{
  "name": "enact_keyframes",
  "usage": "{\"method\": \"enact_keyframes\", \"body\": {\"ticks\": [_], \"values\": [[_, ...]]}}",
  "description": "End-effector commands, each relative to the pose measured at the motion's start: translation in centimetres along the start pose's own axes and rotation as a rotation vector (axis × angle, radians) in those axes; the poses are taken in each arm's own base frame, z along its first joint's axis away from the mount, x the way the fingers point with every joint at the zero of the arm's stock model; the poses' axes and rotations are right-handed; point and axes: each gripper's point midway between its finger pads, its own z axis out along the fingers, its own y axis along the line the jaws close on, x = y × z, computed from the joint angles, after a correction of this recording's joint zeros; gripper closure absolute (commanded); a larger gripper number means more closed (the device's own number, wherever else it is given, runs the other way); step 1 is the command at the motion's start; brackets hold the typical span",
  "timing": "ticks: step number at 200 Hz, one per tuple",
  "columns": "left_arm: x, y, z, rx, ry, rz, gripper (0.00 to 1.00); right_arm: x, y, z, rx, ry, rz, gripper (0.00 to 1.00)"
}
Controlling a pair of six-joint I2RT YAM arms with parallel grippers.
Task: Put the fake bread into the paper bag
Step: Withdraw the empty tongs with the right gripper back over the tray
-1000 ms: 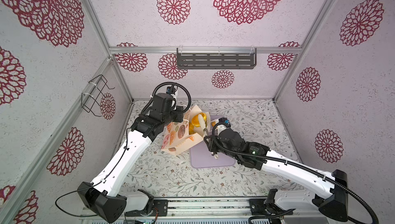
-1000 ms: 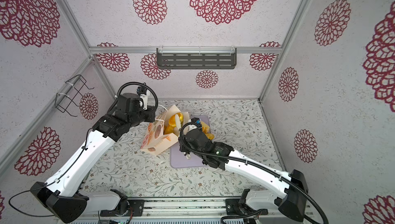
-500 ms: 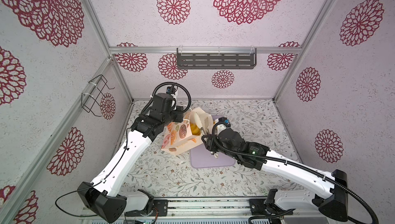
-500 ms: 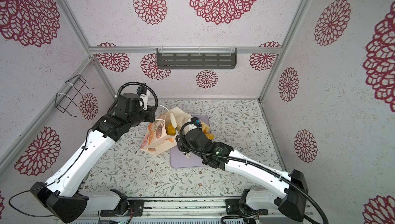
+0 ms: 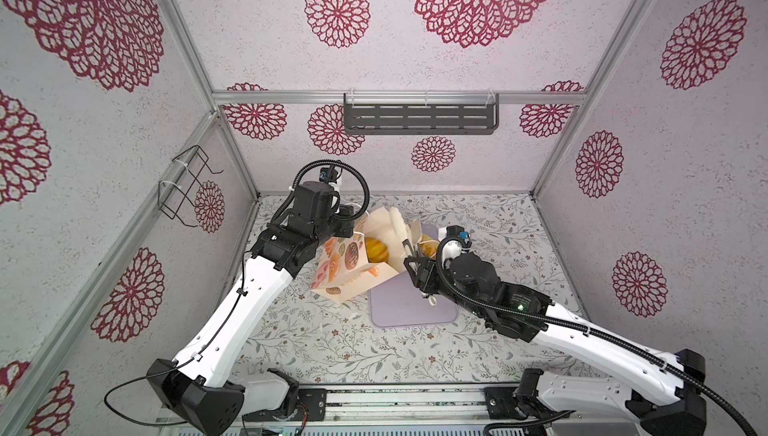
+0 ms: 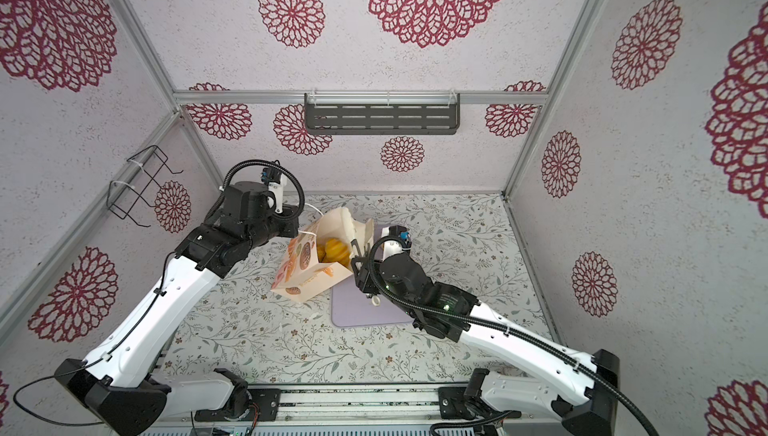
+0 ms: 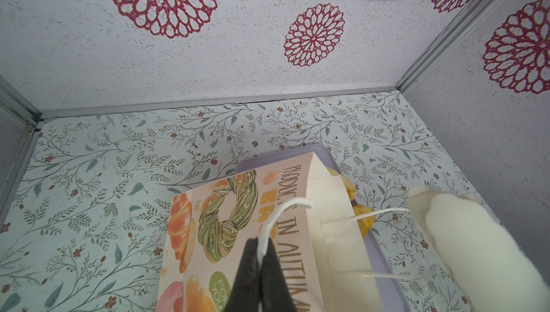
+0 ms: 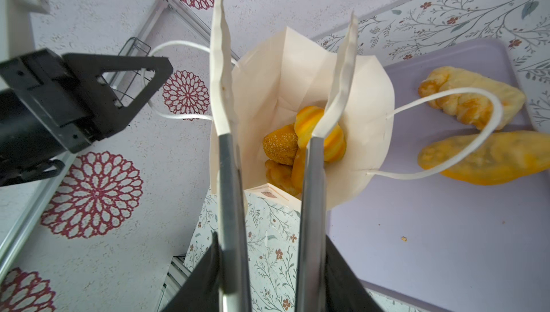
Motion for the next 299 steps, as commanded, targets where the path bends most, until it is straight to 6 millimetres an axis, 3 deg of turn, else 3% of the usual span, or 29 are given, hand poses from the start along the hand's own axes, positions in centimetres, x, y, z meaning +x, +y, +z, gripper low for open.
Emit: {"method": "enact_keyframes", "body": {"ticks": [1, 43, 72, 140, 215, 299], "values": [[-1.1, 1.1, -1.0, -0.045, -0.052, 0.001, 1.00, -3.6, 0.5, -3.2, -0.016, -0.125, 0.059, 0.52], [-1.2, 2.1, -1.1, -0.092, -0.066, -0.008, 1.00, -4.4, -2.9, -6.4, 0.091, -0.175, 0.076, 0.50], [-1.3, 3.0, -1.1, -0.127, -0.071, -0.029, 1.00, -3.6, -5.1, -6.9, 0.166, -0.166, 0.084, 0.48], [-1.0, 4.4, -0.8, -0.191, -0.078, -0.068, 1.00, 0.4, -8.3, -4.5, 0.234, -0.084, 0.121, 0.45], [-1.2, 4.4, -1.1, -0.169, -0.086, -0.085, 1.00, 7.4, -11.5, 0.7, 0.205, 0.092, 0.230, 0.45], [-1.1, 4.5, -1.0, -0.172, -0.089, -0.089, 1.00, 8.8, -16.1, 0.0, 0.243, 0.071, 0.363, 0.46]]}}
